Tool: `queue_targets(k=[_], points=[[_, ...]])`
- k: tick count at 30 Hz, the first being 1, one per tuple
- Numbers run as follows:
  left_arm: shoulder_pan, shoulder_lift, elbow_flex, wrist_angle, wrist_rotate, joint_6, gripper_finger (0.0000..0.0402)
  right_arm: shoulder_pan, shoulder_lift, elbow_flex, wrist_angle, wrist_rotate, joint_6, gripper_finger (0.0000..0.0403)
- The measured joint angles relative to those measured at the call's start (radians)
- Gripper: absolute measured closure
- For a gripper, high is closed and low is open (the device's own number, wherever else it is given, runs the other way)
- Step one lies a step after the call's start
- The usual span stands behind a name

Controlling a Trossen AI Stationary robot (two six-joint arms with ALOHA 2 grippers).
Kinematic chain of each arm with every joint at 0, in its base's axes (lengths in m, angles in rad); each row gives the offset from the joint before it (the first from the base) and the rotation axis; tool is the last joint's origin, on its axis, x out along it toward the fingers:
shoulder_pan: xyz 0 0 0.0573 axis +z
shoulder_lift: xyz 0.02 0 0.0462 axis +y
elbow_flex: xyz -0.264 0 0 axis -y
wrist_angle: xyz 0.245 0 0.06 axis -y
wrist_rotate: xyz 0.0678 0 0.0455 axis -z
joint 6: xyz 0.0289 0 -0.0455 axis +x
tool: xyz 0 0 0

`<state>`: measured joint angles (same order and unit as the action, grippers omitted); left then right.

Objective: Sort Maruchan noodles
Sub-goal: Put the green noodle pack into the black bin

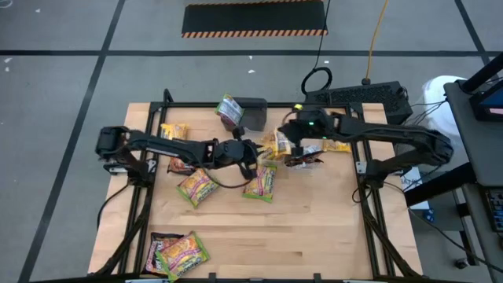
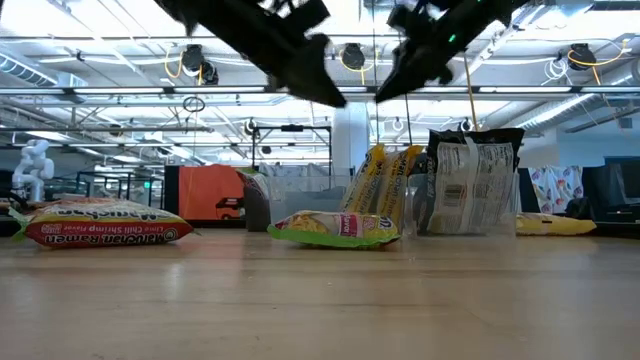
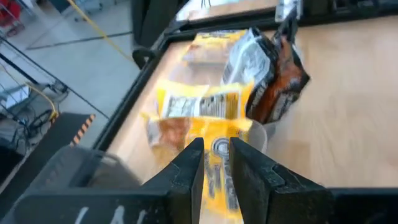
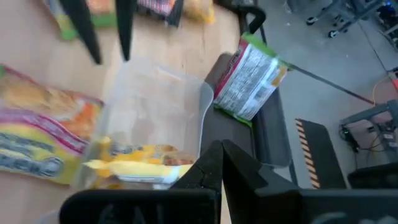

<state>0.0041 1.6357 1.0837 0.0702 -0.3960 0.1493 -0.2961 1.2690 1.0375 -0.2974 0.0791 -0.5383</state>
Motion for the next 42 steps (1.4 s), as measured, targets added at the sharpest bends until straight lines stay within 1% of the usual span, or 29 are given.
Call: queue_targets(k=[2, 4, 6, 8, 9, 12, 15, 19, 23, 27, 30, 34, 37, 42], points=[[-0.007, -0.037, 0.003, -0.032, 0.000, -0.001, 0.0319, 0.013, -0.065, 0.001, -0.063, 0.001, 0.033, 0.0403], [-0.017, -0.085, -0.001, -0.141, -0.001, -0.009, 0.0319, 0.037, -0.119, 0.000, -0.137, 0.003, 0.042, 0.0403], [-0.035, -0.122, 0.002, -0.193, -0.001, -0.014, 0.0319, 0.060, -0.172, 0.001, -0.199, 0.008, 0.044, 0.0403], [-0.056, -0.168, 0.000, -0.298, -0.001, -0.039, 0.0319, 0.099, -0.207, -0.001, -0.256, 0.028, 0.056, 0.0403], [-0.069, -0.186, 0.000, -0.316, -0.001, -0.056, 0.0319, 0.116, -0.226, 0.001, -0.273, 0.034, 0.063, 0.0403], [-0.110, -0.247, 0.001, -0.435, -0.001, -0.110, 0.0319, 0.188, -0.251, 0.000, -0.349, 0.076, 0.093, 0.0403], [-0.159, -0.300, 0.001, -0.517, -0.007, -0.176, 0.0319, 0.269, -0.253, 0.000, -0.413, 0.112, 0.111, 0.0403], [-0.228, -0.358, 0.001, -0.622, -0.044, -0.277, 0.0319, 0.389, -0.220, 0.000, -0.441, 0.164, 0.116, 0.0403], [-0.298, -0.401, 0.001, -0.716, -0.079, -0.377, 0.0319, 0.503, -0.168, 0.000, -0.427, 0.229, 0.147, 0.0403], [-0.360, -0.436, 0.001, -0.779, -0.089, -0.476, 0.0319, 0.599, -0.094, 0.000, -0.380, 0.283, 0.167, 0.0403], [-0.400, -0.442, 0.001, -0.801, -0.104, -0.520, 0.0319, 0.661, -0.028, 0.000, -0.292, 0.322, 0.156, 0.0403], [-0.447, -0.442, 0.001, -0.825, -0.106, -0.562, 0.0319, 0.718, 0.065, 0.001, -0.132, 0.390, 0.154, 0.0403], [-0.477, -0.441, 0.001, -0.831, -0.105, -0.594, 0.0319, 0.742, 0.126, 0.001, -0.044, 0.396, 0.168, 0.0403], [-0.537, -0.441, 0.001, -0.831, -0.105, -0.632, 0.0319, 0.769, 0.201, 0.001, -0.013, 0.393, 0.229, 0.0394]])
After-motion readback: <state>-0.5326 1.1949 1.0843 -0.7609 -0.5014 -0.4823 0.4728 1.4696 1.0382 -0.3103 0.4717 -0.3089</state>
